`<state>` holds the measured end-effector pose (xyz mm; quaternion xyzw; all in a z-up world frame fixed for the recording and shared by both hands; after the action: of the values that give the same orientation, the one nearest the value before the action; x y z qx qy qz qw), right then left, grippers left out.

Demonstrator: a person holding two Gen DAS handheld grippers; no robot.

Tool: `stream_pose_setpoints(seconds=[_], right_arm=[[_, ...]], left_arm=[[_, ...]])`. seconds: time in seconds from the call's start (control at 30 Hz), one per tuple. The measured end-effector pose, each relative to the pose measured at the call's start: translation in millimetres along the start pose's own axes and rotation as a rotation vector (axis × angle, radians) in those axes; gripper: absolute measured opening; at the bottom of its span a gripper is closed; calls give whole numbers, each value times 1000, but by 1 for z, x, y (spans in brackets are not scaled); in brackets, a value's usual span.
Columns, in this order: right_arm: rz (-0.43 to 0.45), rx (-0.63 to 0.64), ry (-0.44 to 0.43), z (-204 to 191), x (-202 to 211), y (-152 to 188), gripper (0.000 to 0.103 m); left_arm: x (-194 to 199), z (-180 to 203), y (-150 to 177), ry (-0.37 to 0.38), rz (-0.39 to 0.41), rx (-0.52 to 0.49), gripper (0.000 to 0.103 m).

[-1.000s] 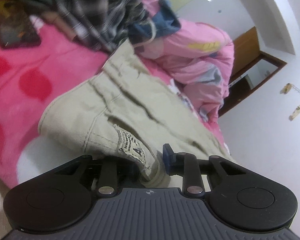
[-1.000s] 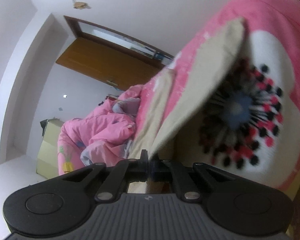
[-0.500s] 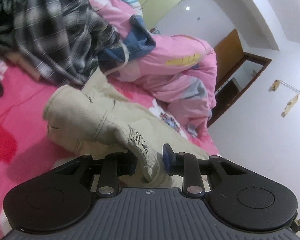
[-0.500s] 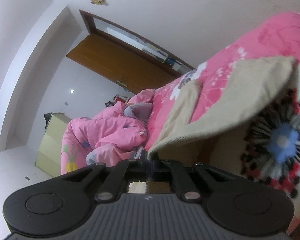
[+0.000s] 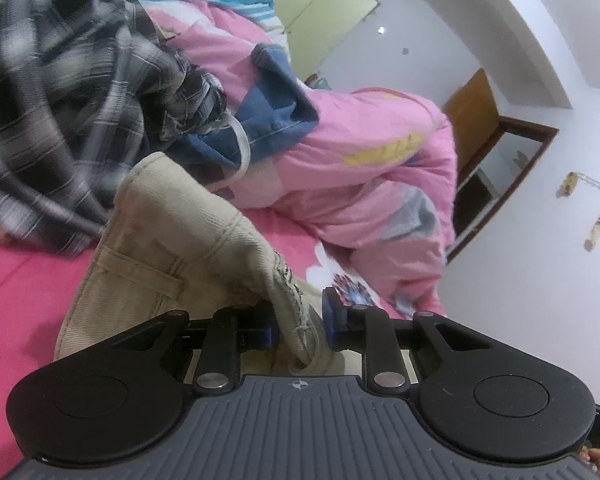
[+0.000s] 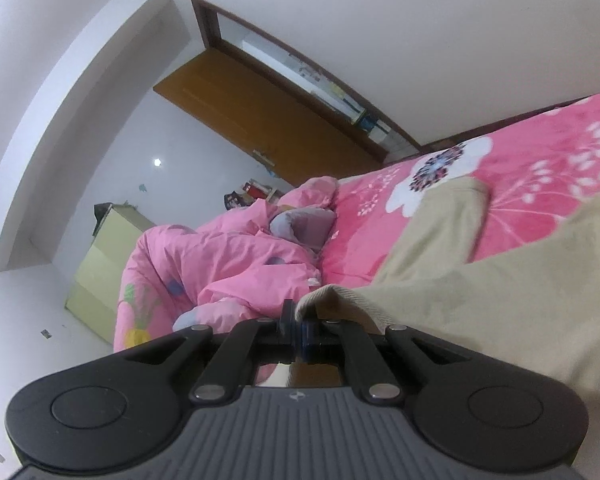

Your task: Fold clothes

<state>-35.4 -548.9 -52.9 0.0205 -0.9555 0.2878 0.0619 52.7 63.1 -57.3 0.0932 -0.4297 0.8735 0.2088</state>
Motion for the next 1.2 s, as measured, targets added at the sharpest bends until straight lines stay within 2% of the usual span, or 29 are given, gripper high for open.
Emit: stream_pose_setpoints(seconds=[0.13,0.3,0.37,0.43,0.5,0.53,0.57,0.6,0.63,0.67,0.77,0.8,0.93,1.07,1.2], right_arm=[[-37,16,10,-4,-53,-3,3],[-106,39,60,2,-128,13,3],[-137,53,94,8,-159,23,4],[-184,14,127,19,-186,32,6],[-245,-48,158,32,-211,38,12],[-275,-89,167,39,-219,40,26],[-305,-131,175,45,-227,41,46],[-314,-167,170,50,-231,42,51],[-317,-211,165,56,-232,43,55],[-324,-258,157,61,-233,43,58],[-322,-385,136,74,-227,39,59],[-317,-408,124,76,-225,37,60],[-281,-402,69,68,-199,19,65],[-184,-412,-7,58,-156,-2,68],[-79,-418,-75,48,-107,-21,72]], left_arm=[[-38,-10,-12,-44,-18,7,20],[-86,-27,-20,-118,-72,1,20],[-104,-37,-23,-132,-124,16,22],[-114,-49,-26,-122,-149,80,24],[-116,-59,-30,-88,-148,143,30],[-116,-64,-32,-70,-143,173,35],[-114,-68,-35,-50,-120,205,41],[-111,-72,-37,-30,-96,237,45],[-108,-75,-39,-10,-72,269,52],[-108,-82,-41,14,-66,340,55],[-110,-97,-45,47,-75,500,55],[-108,-96,-44,41,-74,497,55],[-90,-78,-44,18,-47,420,57],[-58,-59,-49,32,-5,323,63],[-21,-38,-48,10,-13,186,68]])
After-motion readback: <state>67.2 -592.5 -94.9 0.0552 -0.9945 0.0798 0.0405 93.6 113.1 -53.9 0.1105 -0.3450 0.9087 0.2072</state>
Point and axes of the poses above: each gripper's, at about its wrist camera, not at the fingertips, and x roughly against the way its jaws point, z to its right, y to its underside, the point moved 2 cm from there along -x, roughly the way its jaws point, and after that the axes turned 3 degrees about -y, right-handed, at the moved point
